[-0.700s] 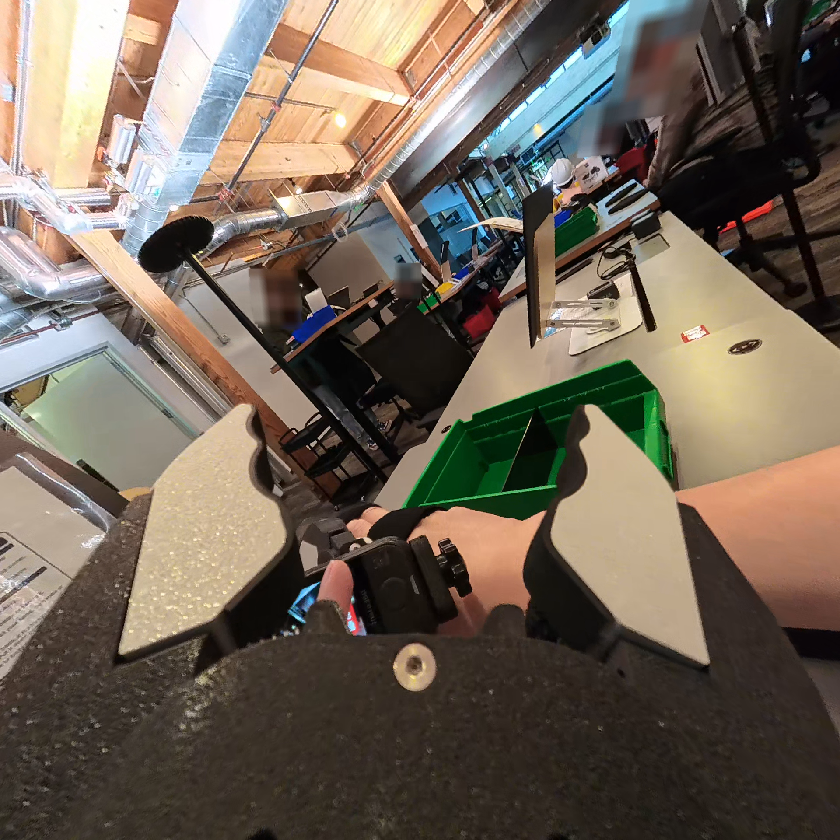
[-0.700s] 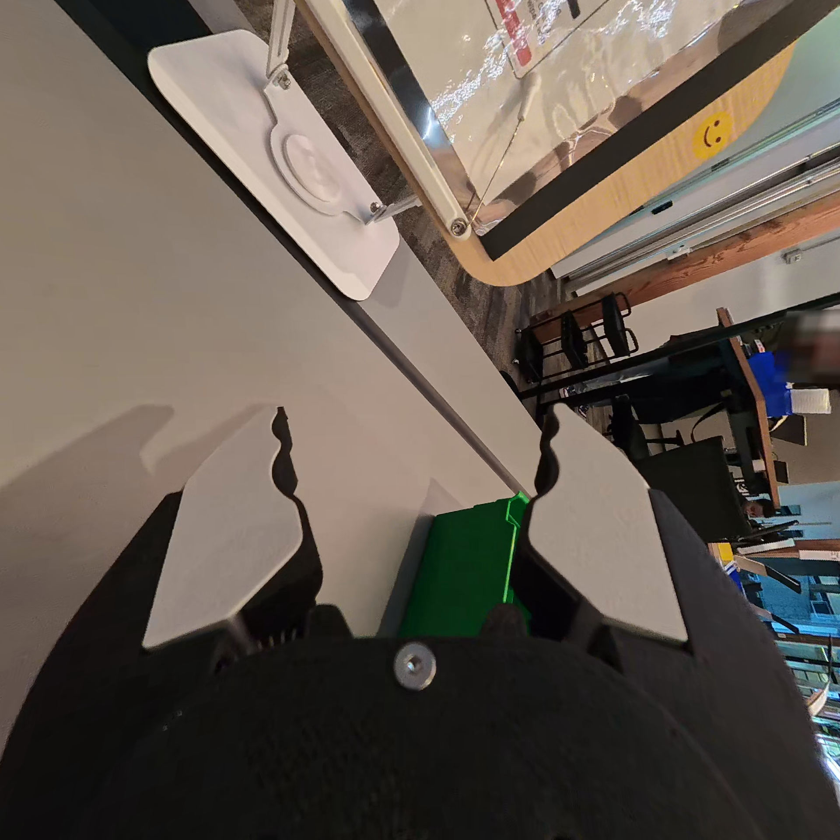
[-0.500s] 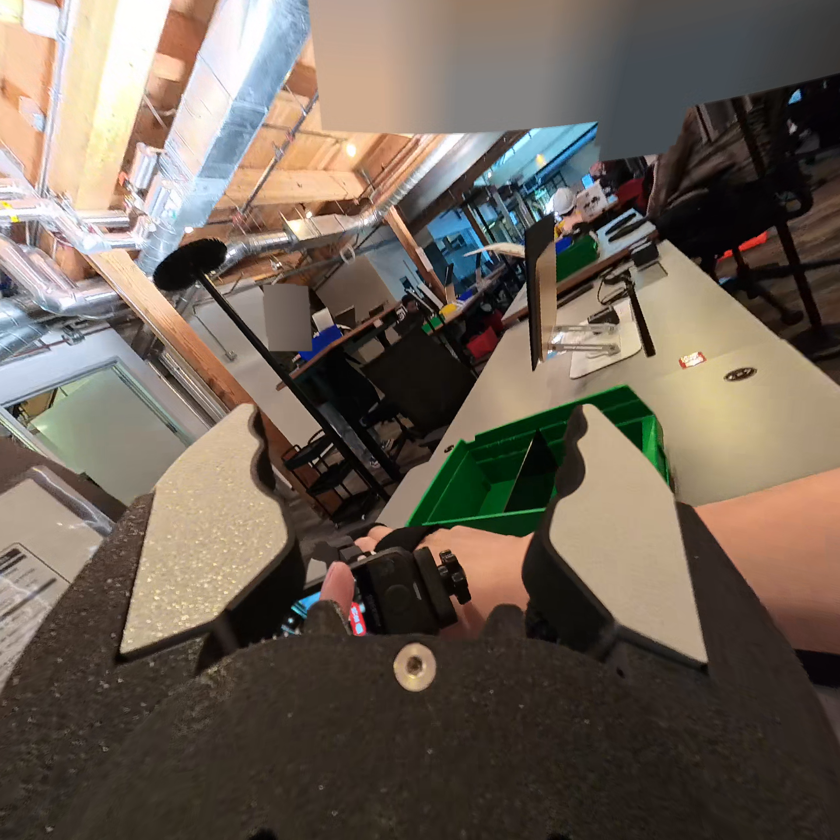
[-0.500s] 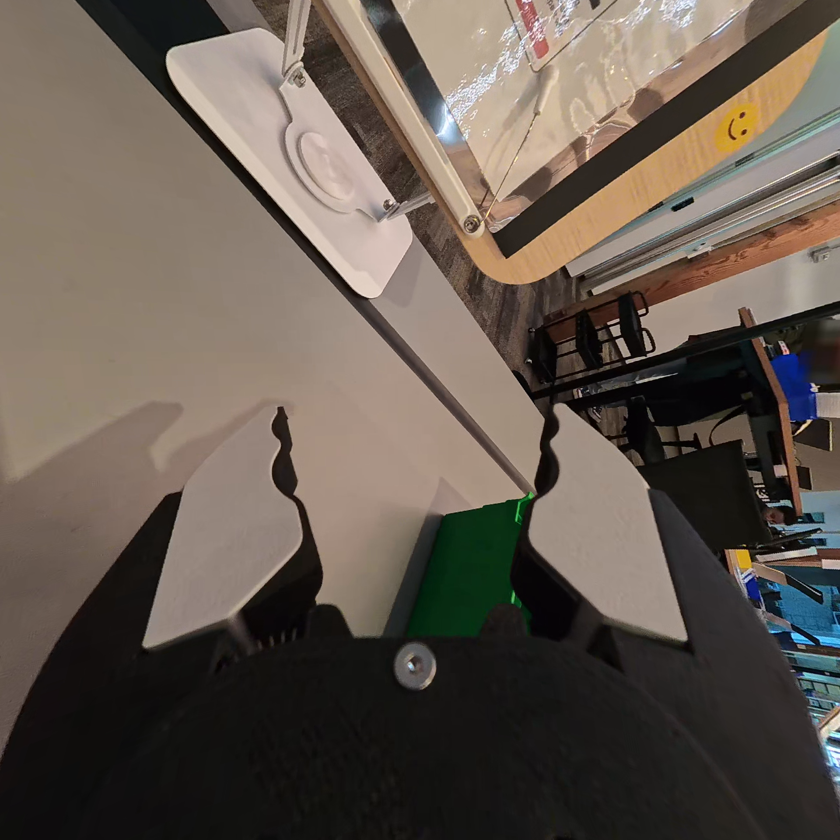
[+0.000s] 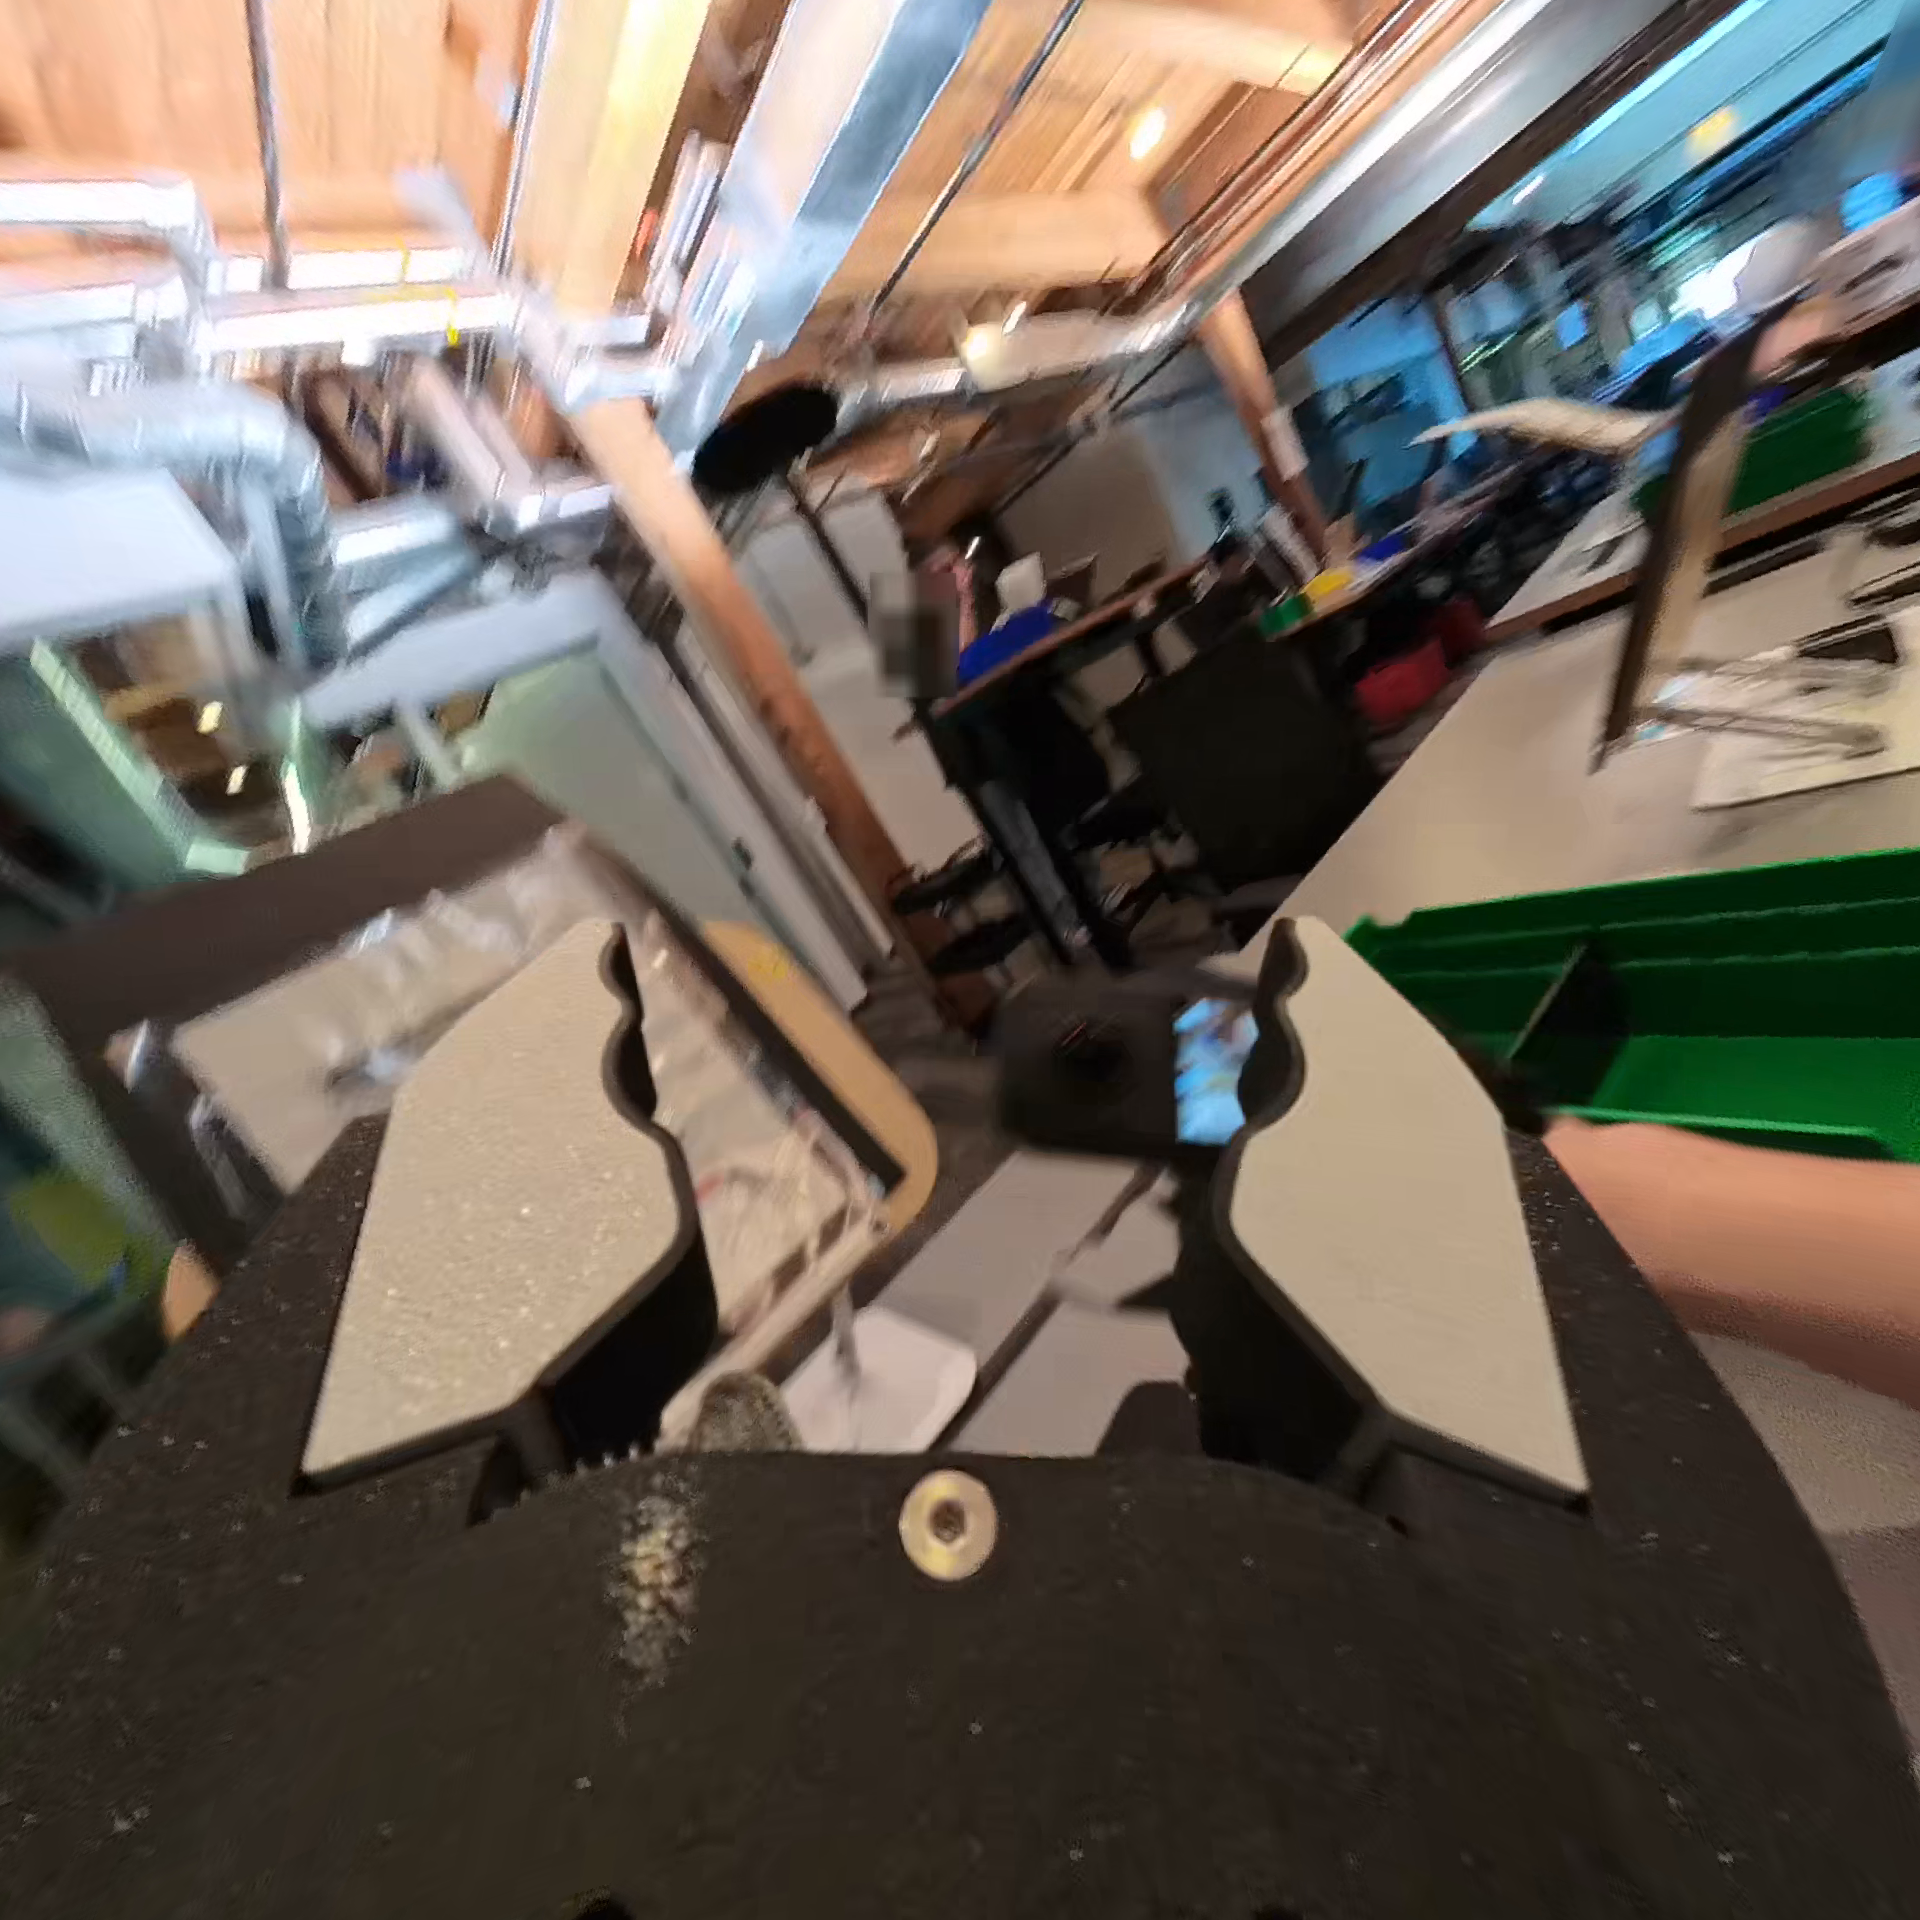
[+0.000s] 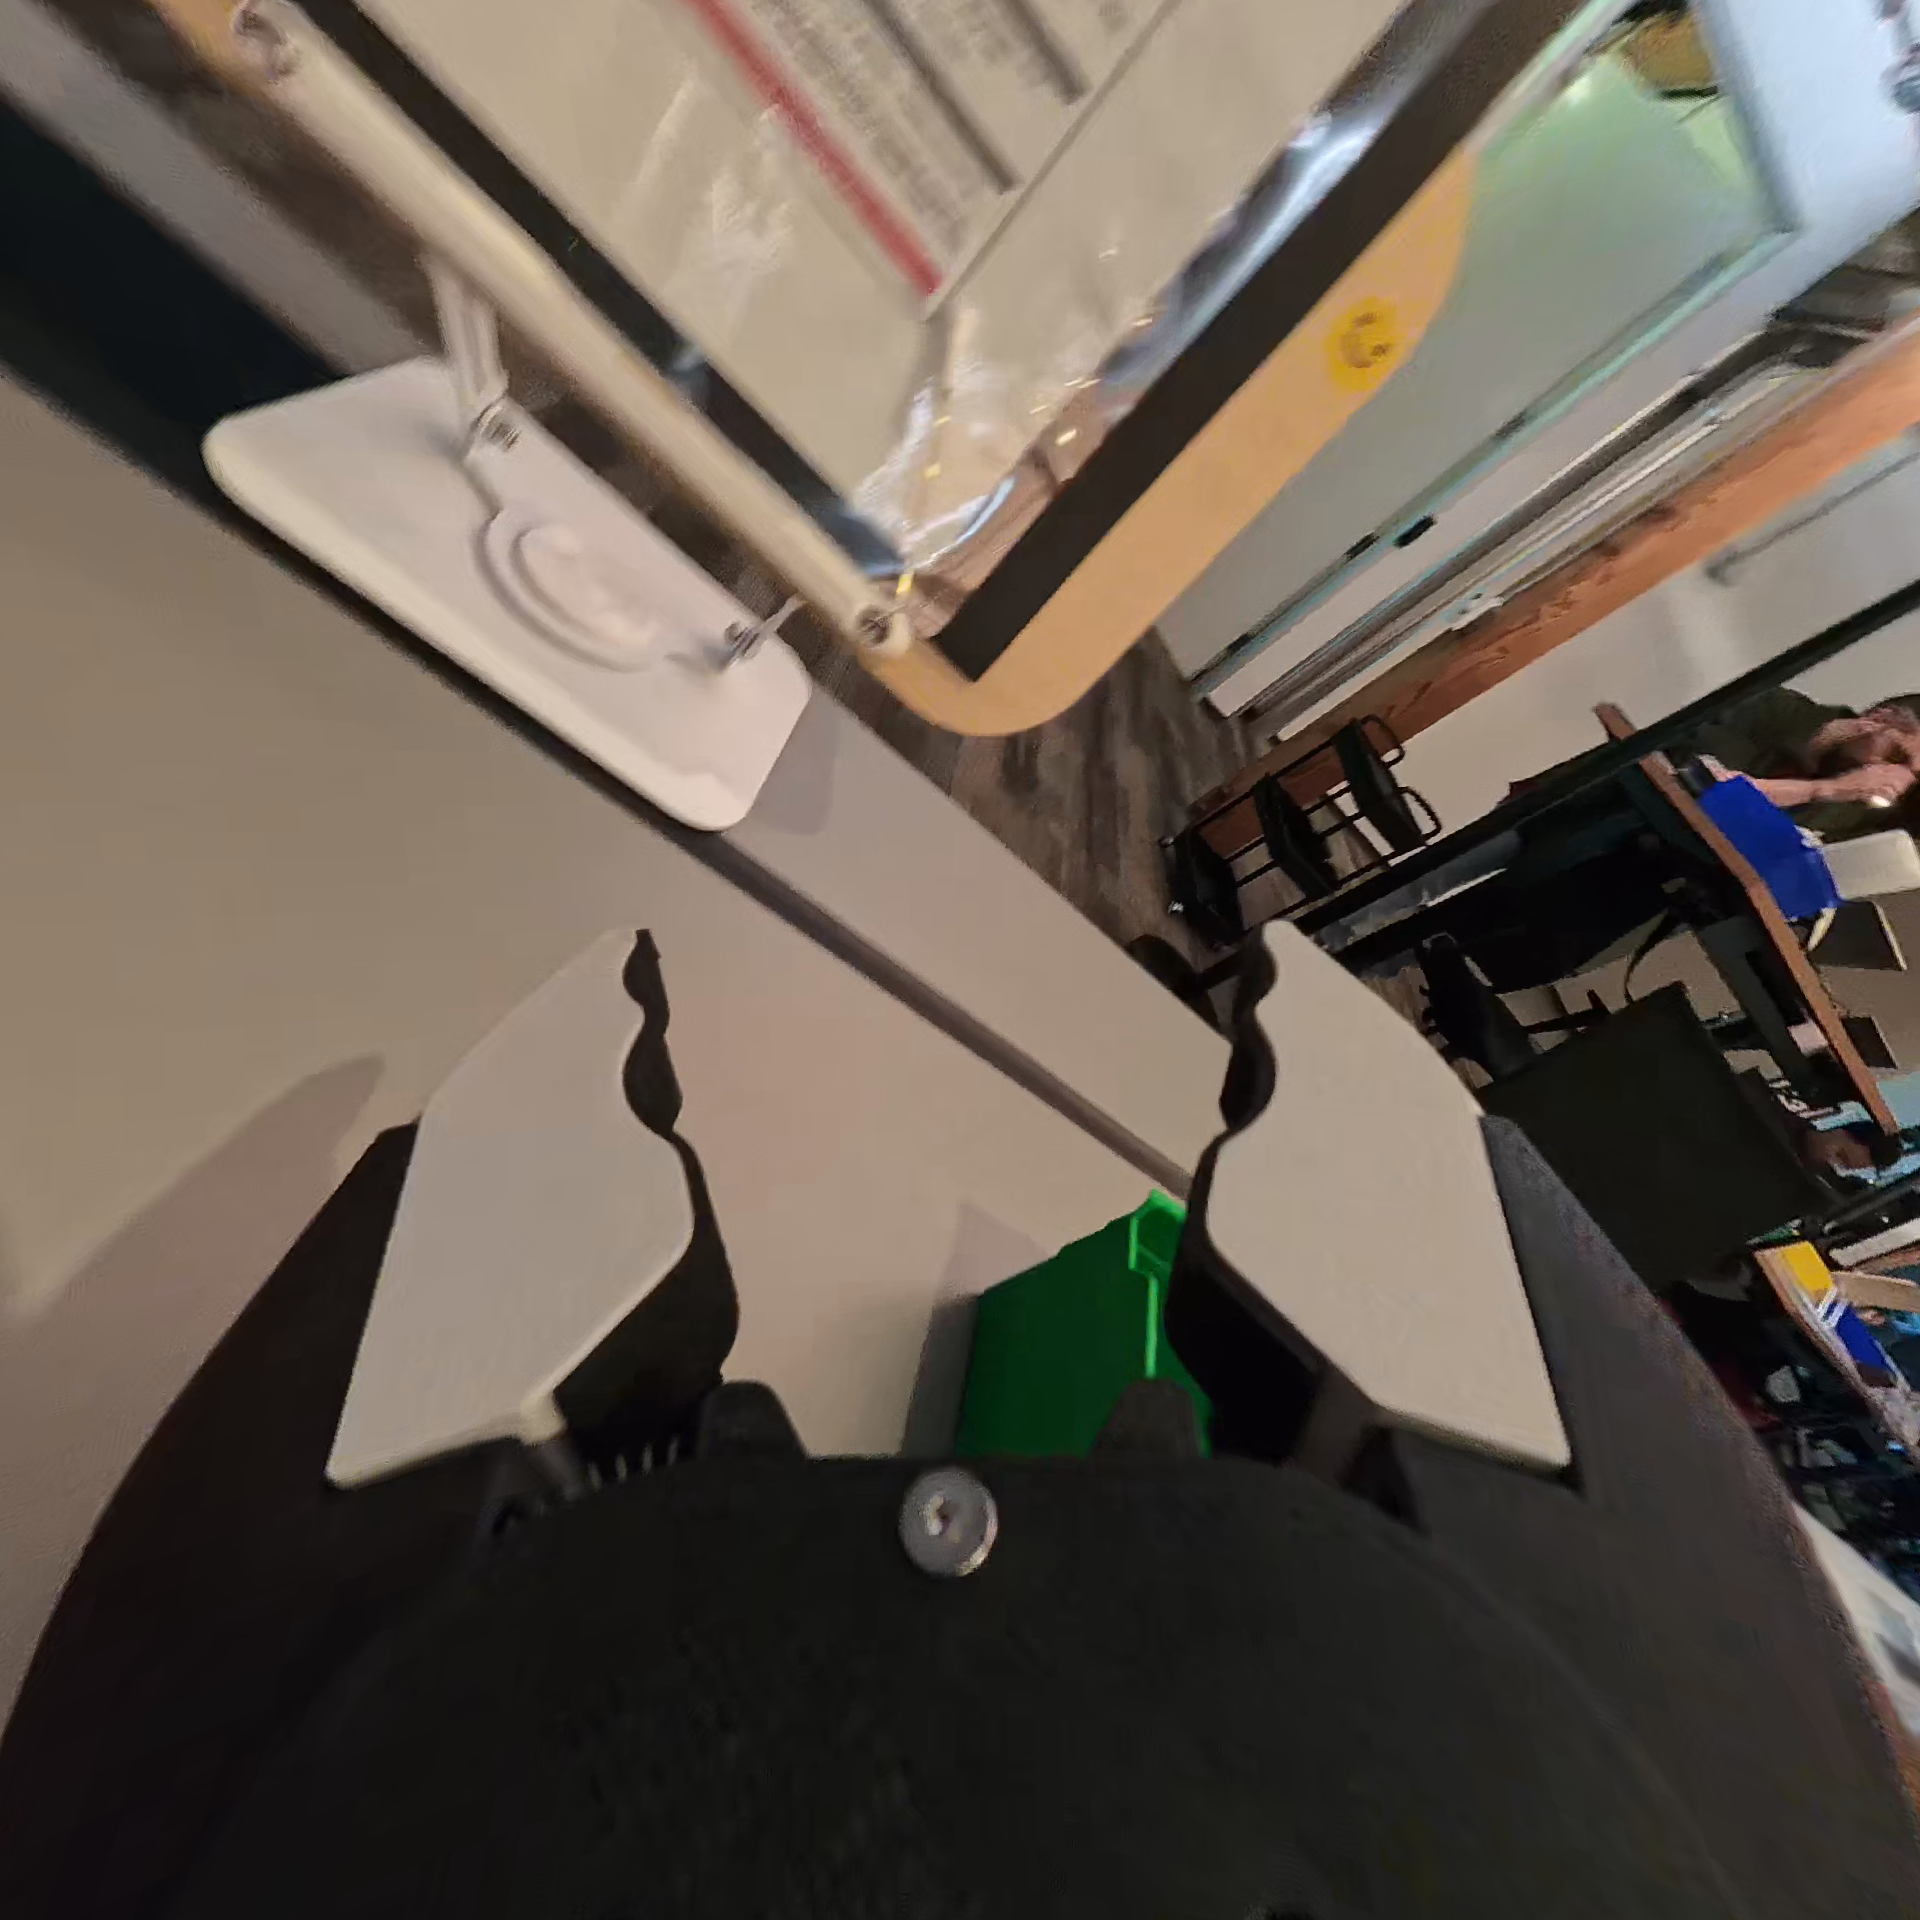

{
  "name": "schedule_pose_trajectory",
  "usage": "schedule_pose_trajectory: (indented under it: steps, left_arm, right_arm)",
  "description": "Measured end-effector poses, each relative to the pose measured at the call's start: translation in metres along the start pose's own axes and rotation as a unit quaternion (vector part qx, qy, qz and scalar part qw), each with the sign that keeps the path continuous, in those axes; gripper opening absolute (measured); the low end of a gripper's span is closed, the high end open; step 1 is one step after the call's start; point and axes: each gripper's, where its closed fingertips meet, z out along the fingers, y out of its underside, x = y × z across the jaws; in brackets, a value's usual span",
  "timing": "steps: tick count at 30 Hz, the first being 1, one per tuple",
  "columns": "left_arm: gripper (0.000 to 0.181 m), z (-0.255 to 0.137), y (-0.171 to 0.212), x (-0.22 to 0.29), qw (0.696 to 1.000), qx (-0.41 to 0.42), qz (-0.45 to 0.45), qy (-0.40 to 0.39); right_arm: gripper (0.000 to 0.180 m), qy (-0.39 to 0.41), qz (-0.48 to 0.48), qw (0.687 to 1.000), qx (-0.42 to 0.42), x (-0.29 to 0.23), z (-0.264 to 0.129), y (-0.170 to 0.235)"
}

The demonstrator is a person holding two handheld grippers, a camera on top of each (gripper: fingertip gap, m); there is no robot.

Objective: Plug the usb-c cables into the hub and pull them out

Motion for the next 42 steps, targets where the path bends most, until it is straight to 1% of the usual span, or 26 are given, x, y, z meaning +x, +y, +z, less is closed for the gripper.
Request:
schedule_pose_trajectory:
  steps: [2, 3, 5, 7, 9, 11, 14, 17, 21, 24, 25, 27, 29, 31, 33, 35, 38, 40, 42]
  left_arm:
    - [0.107, -0.001, 0.032, -0.03, 0.997, -0.069, -0.022, -0.036]
    - [0.103, -0.002, 0.052, -0.044, 0.992, -0.109, -0.027, -0.054]
    - [0.099, -0.005, 0.095, -0.061, 0.978, -0.194, -0.031, -0.075]
    - [0.09, -0.01, 0.132, -0.071, 0.959, -0.264, -0.038, -0.091]
    - [0.089, -0.011, 0.157, -0.071, 0.946, -0.307, -0.047, -0.091]
    - [0.089, -0.009, 0.17, -0.069, 0.941, -0.325, -0.041, -0.091]
    - [0.087, -0.007, 0.176, -0.069, 0.939, -0.329, -0.017, -0.1]
    - [0.086, -0.008, 0.177, -0.07, 0.935, -0.338, -0.012, -0.107]
    - [0.083, -0.012, 0.169, -0.074, 0.935, -0.336, -0.008, -0.113]
    - [0.074, -0.024, 0.142, -0.084, 0.942, -0.316, 0.007, -0.114]
    - [0.07, -0.034, 0.129, -0.094, 0.942, -0.313, 0.014, -0.123]
    - [0.062, -0.068, 0.109, -0.118, 0.933, -0.326, 0.033, -0.15]
    - [0.056, -0.114, 0.101, -0.142, 0.912, -0.366, 0.033, -0.182]
    - [0.053, -0.165, 0.107, -0.155, 0.882, -0.427, 0.011, -0.2]
    - [0.054, -0.215, 0.123, -0.16, 0.839, -0.5, -0.017, -0.214]
    - [0.055, -0.254, 0.14, -0.159, 0.795, -0.566, -0.034, -0.216]
    - [0.05, -0.287, 0.169, -0.138, 0.748, -0.636, -0.088, -0.166]
    - [0.05, -0.3, 0.182, -0.123, 0.718, -0.673, -0.119, -0.133]
    - [0.049, -0.306, 0.187, -0.106, 0.697, -0.692, -0.158, -0.102]
  right_arm:
    - [0.103, 0.024, 0.028, 0.999, 0.025, 0.018, 0.0, -0.001]
    - [0.101, 0.026, 0.042, 0.998, 0.034, 0.024, 0.0, 0.0]
    - [0.098, 0.017, 0.069, 0.996, 0.043, 0.03, 0.002, 0.002]
    - [0.094, 0.006, 0.09, 0.995, 0.046, 0.032, 0.003, 0.005]
    - [0.09, -0.003, 0.099, 0.994, 0.048, 0.032, 0.004, 0.006]
    - [0.088, -0.009, 0.1, 0.994, 0.047, 0.03, 0.005, 0.007]
    - [0.085, -0.008, 0.094, 0.994, 0.052, 0.03, 0.003, 0.004]
    - [0.081, -0.003, 0.092, 0.993, 0.068, 0.036, -0.003, -0.003]
    - [0.073, 0.012, 0.099, 0.989, 0.114, 0.054, -0.021, -0.018]
    - [0.056, 0.022, 0.106, 0.979, 0.171, 0.075, -0.047, -0.034]
    - [0.053, 0.021, 0.111, 0.975, 0.189, 0.082, -0.056, -0.039]
    - [0.046, 0.016, 0.124, 0.969, 0.211, 0.095, -0.071, -0.045]
    - [0.046, -0.002, 0.135, 0.966, 0.22, 0.102, -0.08, -0.047]
    - [0.046, -0.015, 0.141, 0.965, 0.22, 0.106, -0.084, -0.046]
    - [0.046, -0.017, 0.139, 0.966, 0.216, 0.108, -0.085, -0.044]
    - [0.046, -0.021, 0.126, 0.969, 0.209, 0.106, -0.083, -0.043]
    - [0.046, -0.019, 0.106, 0.975, 0.194, 0.101, -0.077, -0.04]
    - [0.046, -0.02, 0.091, 0.979, 0.183, 0.096, -0.072, -0.038]
    - [0.046, -0.021, 0.078, 0.982, 0.171, 0.091, -0.067, -0.035]
